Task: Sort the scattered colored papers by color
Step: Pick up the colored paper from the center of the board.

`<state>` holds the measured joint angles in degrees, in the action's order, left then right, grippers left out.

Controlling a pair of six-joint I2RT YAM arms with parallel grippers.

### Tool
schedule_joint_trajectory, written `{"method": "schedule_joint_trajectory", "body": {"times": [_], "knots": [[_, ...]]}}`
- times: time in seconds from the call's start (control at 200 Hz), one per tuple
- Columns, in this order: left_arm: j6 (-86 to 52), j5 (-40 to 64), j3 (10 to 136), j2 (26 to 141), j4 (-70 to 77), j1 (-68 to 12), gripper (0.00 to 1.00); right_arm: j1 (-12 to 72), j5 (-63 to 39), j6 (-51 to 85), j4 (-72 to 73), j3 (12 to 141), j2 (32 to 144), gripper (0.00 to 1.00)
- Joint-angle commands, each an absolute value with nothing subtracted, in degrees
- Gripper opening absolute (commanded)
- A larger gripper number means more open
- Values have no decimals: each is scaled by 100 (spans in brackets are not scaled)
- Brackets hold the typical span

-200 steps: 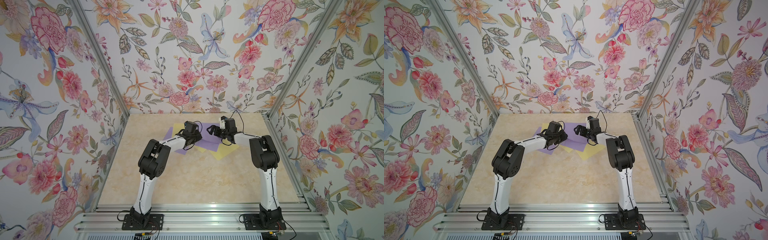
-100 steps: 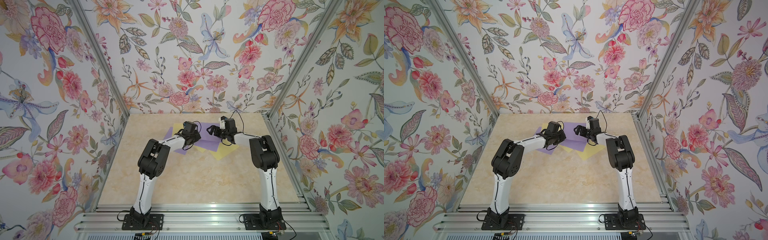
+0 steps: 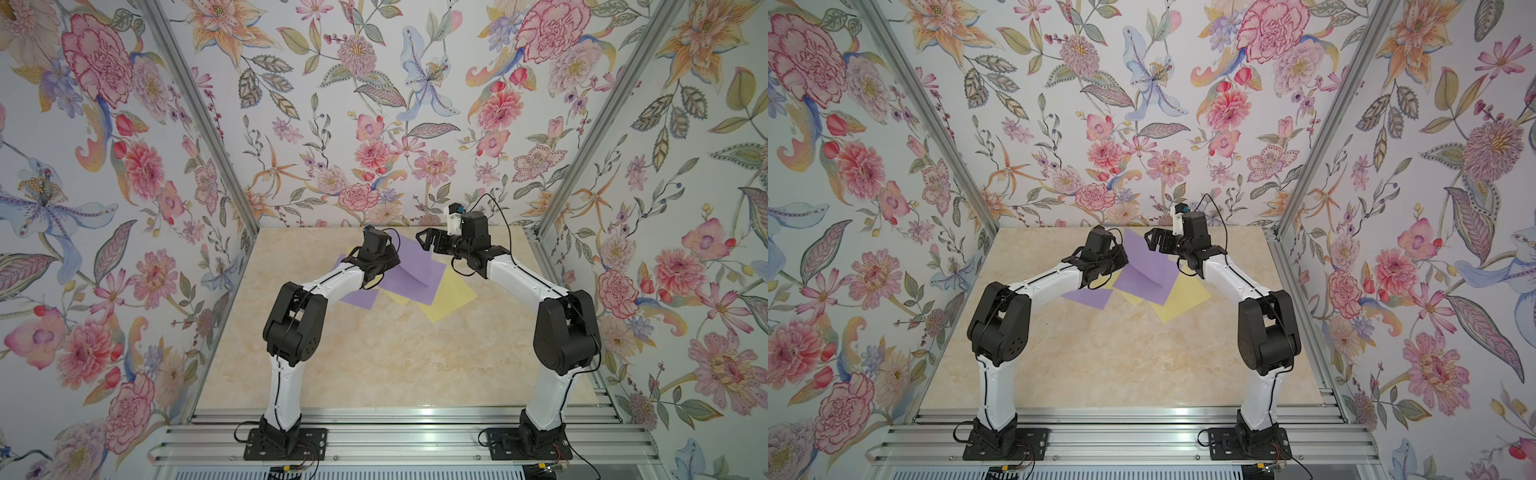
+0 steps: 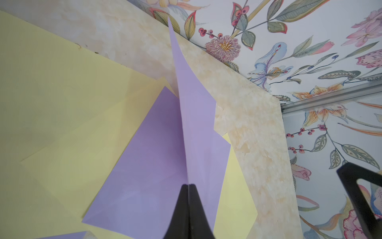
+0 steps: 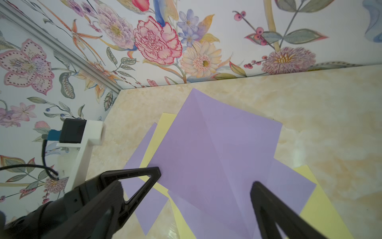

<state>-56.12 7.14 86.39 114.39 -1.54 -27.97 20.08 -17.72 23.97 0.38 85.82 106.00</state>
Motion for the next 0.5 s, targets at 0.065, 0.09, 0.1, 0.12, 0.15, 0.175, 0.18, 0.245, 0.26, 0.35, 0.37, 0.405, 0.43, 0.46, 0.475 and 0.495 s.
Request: {"method": "schedule_joint_trajectory", "body": {"times": [0.065,0.09,0.1,0.12,0.15,0.175,0.18,0.245,0.26,0.35,0.37,0.405,0.43,0.46,0.475,0.495], "knots": [[-5174,122,7192,9795,-207,-2767,0,2108,-1681,2428,4,7656,10081,100],[-5156,33,6932,9577,-206,-2786,0,2129,-1691,2441,19,7556,10025,100],[-5156,11,6822,9503,-203,-2786,0,2145,-1693,2445,13,7518,9999,100],[-5146,-64,6629,9319,-206,-2801,0,2164,-1704,2464,17,7456,9963,100],[-5143,-171,6278,9061,-219,-2820,0,2202,-1720,2476,29,7355,9903,100],[-5156,-260,6035,8855,-216,-2837,0,2237,-1746,2485,31,7286,9857,100],[-5167,-275,5971,8817,-218,-2847,0,2243,-1747,2486,33,7273,9850,100],[-5221,-484,5320,8328,-215,-2882,0,2369,-1736,2519,65,7101,9745,100],[-5232,-526,5194,8228,-219,-2889,0,2394,-1732,2531,77,7060,9719,100],[-5299,-692,4534,7728,-238,-2909,0,2550,-1691,2588,117,6900,9680,100],[-5312,-717,4393,7631,-249,-2909,0,2582,-1682,2613,130,6871,9683,100],[-5317,-757,4219,7467,-279,-2910,0,2657,-1676,2646,168,6826,9701,100],[-5317,-808,4115,7366,-312,-2909,0,2699,-1664,2673,197,6782,9706,100],[-5320,-879,4005,7249,-383,-2909,0,2744,-1655,2693,230,6745,9719,100],[-5332,-910,3959,7198,-415,-2909,0,2769,-1647,2711,244,6729,9729,100],[-5329,-957,3888,7113,-468,-2905,0,2809,-1649,2734,289,6700,9743,100]]}}
